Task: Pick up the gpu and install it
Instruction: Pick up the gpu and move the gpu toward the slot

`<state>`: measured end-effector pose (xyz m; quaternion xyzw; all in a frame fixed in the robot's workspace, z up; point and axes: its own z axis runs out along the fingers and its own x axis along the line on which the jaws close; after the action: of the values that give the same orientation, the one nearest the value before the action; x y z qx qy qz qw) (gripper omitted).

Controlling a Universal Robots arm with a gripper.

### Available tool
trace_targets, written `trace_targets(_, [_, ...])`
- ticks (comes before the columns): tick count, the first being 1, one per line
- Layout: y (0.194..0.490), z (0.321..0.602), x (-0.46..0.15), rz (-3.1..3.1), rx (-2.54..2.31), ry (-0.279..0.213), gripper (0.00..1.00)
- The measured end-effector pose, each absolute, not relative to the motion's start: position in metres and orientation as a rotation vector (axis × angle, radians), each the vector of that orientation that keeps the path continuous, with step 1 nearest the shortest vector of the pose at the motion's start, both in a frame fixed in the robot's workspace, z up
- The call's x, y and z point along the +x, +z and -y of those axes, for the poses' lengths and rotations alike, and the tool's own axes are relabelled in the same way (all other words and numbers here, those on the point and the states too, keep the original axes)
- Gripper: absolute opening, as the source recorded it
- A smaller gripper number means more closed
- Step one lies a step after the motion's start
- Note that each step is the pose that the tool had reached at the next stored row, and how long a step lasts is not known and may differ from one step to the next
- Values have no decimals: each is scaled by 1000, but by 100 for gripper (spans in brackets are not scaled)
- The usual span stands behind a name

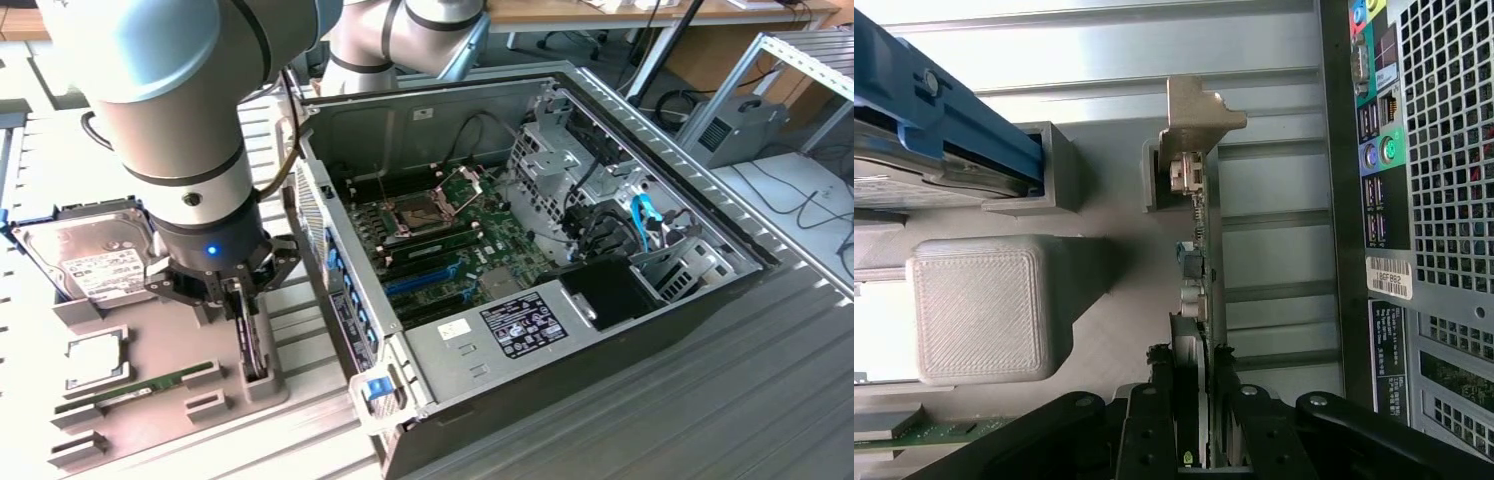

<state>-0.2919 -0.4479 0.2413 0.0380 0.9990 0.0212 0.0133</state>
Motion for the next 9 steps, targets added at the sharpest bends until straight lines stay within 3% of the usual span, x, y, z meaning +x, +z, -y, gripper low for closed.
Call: trace_targets(9, [242, 448, -292, -3112, 118, 65, 27])
